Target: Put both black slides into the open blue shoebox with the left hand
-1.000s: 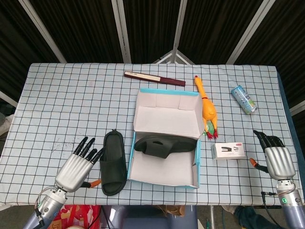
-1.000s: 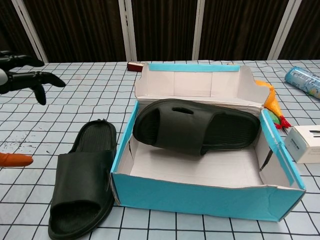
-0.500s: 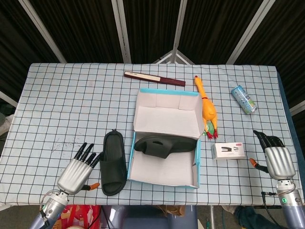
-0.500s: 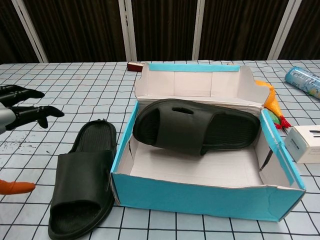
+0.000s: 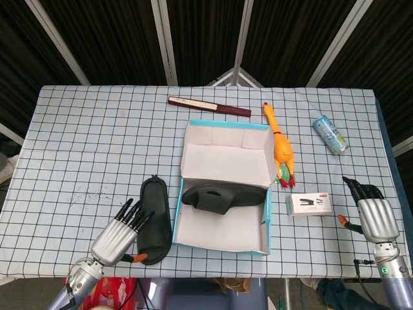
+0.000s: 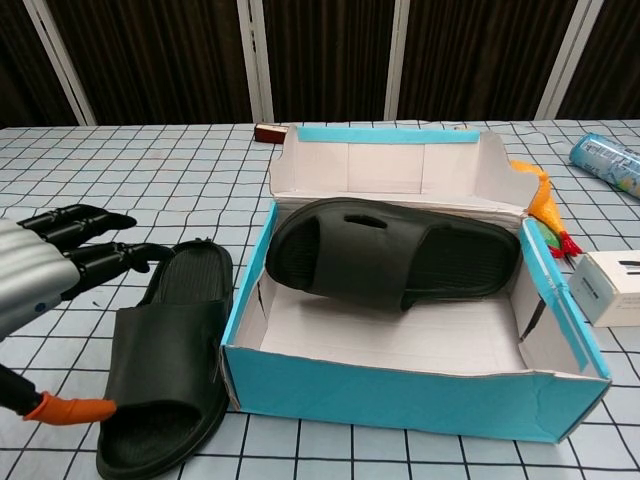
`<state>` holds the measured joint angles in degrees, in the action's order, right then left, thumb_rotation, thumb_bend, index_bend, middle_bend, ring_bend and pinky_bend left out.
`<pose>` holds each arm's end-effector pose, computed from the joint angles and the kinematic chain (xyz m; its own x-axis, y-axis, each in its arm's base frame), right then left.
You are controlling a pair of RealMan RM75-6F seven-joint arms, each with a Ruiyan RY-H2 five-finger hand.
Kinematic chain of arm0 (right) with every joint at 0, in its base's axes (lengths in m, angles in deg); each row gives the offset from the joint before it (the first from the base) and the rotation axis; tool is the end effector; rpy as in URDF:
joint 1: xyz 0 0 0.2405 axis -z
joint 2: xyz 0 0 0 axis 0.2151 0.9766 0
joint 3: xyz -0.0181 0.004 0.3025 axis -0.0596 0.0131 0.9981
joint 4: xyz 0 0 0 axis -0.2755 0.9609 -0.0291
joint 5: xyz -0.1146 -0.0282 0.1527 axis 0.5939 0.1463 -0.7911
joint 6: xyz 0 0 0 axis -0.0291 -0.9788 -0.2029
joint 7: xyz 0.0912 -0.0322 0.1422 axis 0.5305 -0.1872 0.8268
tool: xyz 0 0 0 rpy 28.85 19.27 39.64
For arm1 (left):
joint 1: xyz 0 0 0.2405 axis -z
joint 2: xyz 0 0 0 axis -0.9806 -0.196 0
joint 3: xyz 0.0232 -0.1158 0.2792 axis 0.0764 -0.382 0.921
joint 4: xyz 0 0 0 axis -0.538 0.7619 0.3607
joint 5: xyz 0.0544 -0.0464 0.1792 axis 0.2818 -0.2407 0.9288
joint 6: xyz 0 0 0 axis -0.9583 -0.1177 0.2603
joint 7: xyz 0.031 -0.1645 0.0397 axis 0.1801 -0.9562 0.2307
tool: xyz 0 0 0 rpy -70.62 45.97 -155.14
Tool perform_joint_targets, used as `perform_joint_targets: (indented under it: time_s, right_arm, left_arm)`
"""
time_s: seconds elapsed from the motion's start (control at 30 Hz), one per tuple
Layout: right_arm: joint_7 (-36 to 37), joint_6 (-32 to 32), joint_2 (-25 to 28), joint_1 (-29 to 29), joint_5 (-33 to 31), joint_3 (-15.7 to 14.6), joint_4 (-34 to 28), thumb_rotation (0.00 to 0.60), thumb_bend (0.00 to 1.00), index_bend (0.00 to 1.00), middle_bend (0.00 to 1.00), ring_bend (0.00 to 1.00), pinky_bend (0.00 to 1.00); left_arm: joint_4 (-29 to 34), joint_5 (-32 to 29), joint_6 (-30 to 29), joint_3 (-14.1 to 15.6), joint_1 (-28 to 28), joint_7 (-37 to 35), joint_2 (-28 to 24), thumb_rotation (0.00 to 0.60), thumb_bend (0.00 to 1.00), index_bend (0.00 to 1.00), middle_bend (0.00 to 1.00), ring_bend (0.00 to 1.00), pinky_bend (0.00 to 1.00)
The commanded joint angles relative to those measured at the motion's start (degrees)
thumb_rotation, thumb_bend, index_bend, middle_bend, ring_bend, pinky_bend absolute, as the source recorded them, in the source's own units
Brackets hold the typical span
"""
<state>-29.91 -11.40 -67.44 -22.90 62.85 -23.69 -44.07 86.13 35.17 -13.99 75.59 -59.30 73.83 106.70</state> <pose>-0.3668 -0.2570 0.1685 0.4508 -0.0059 0.8926 -0.8914 -0.0542 0.4499 -0.2153 0.2157 0.0152 0.7292 -0.0026 0.6843 0.5749 -0.5402 -0.6146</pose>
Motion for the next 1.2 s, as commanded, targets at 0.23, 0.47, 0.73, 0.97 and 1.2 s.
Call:
perform_joint_targets:
  time_s: [0.23,0.47,0.73,0.97,1.2]
  right_arm:
    - [0.1,-0.04,0.09,0.01,0.0,0.0,-0.04,0.6,0.23,0.13,0.21,0.26,0.2]
    - [-0.07,0.55,0.11,-0.16,-0.16,-0.11,-0.12,0.6,0.23,0.13,0.21,0.26,0.2]
    - [0.26,1.28,0.33,-0.28,-0.67,-0.09,-0.26,0.6,0.23,0.13,0.21,0.26,0.2]
    - [0.56,1.36,0.45,-0.28,-0.71,-0.11,-0.27,0.6,0.23,0.13,0.21,0.26,0.2]
    - [0.48,1.78,0.51,-0.41,-0.75,-0.23,-0.37,0.6,0.23,0.13,0.21,0.26,0.2]
  left_arm:
    - [-1.84,-0.37,0.95,-0.33,-1.04,3.07,1.77,0.269,0.0,0.06,0.18,0.0,0.0]
    - [-3.13,-0.02,1.21,-0.74,-1.45,4.26,2.75,0.271,0.0,0.06,0.18,0.0,0.0]
    - [-4.11,-0.13,2.27,-1.13,-1.59,6.52,3.58,0.269,0.0,0.06,0.18,0.0,0.0]
    - [-5.21,-0.77,2.93,-1.58,-1.84,8.66,4.28,0.272,0.0,0.06,0.18,0.0,0.0]
    - [-5.8,-0.86,3.57,-1.75,-1.88,10.86,4.59,0.274,0.0,0.06,0.19,0.0,0.0]
